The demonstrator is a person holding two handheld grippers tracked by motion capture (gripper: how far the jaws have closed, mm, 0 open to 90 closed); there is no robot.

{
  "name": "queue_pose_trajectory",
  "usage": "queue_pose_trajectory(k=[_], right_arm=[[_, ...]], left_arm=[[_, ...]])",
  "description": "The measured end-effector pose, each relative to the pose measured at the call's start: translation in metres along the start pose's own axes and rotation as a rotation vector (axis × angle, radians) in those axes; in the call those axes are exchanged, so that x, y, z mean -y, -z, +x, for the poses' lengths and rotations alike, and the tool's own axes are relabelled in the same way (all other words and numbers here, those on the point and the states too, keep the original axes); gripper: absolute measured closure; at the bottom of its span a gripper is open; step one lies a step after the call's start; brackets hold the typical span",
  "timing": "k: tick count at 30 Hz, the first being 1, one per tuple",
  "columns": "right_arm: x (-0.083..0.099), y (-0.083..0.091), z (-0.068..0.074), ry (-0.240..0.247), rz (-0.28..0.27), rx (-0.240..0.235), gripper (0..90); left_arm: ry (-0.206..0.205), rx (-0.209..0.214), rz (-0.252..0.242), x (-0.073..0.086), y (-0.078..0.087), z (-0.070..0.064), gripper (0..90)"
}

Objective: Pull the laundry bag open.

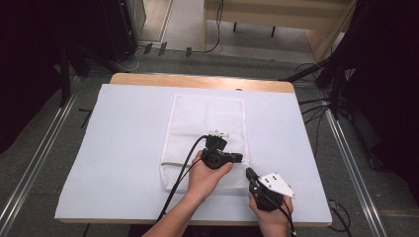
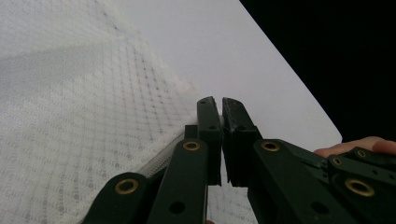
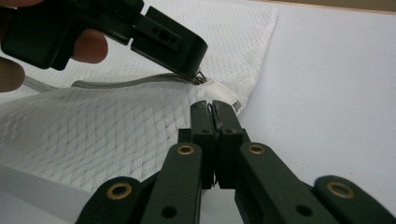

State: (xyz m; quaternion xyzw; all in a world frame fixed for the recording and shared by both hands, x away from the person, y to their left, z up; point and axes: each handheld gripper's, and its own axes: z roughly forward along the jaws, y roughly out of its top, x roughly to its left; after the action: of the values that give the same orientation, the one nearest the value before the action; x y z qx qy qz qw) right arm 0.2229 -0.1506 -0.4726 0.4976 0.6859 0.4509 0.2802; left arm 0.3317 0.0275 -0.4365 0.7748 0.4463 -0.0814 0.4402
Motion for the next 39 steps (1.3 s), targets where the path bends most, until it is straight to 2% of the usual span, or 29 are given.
queue_pose_trajectory(k=[5, 9, 13, 17, 20, 26, 33, 39], right_arm=[[-0.002, 0.003, 0.001, 0.008, -0.02, 0.019, 90.0], [-0.004, 0.004, -0.001, 0.009, -0.028, 0.028, 90.0], [-0.003, 0.003, 0.0, 0.006, -0.011, 0.018, 90.0], [-0.005, 0.005, 0.001, 0.017, -0.02, 0.046, 90.0], [-0.004, 0.005, -0.001, 0.011, -0.016, 0.036, 90.0], [-0.009, 0.01, -0.003, 0.006, -0.046, 0.056, 90.0], [-0.009, 0.012, 0.0, 0.023, -0.059, 0.065, 90.0], [-0.01, 0.014, -0.001, 0.022, -0.06, 0.063, 90.0]], left_arm=[[-0.017, -0.002, -0.007, 0.004, 0.003, 0.003, 88.5], [-0.01, 0.001, -0.021, 0.007, 0.006, 0.005, 88.5], [-0.02, -0.007, -0.023, 0.009, 0.008, 0.006, 88.5], [-0.016, -0.01, -0.038, 0.012, 0.011, 0.007, 88.6], [-0.018, -0.013, -0.036, 0.014, 0.011, 0.008, 88.6], [-0.016, -0.009, -0.046, 0.019, 0.013, 0.012, 88.6], [-0.015, -0.031, -0.051, 0.022, 0.016, 0.015, 88.7], [-0.005, -0.059, -0.062, 0.026, 0.027, 0.022, 88.6]])
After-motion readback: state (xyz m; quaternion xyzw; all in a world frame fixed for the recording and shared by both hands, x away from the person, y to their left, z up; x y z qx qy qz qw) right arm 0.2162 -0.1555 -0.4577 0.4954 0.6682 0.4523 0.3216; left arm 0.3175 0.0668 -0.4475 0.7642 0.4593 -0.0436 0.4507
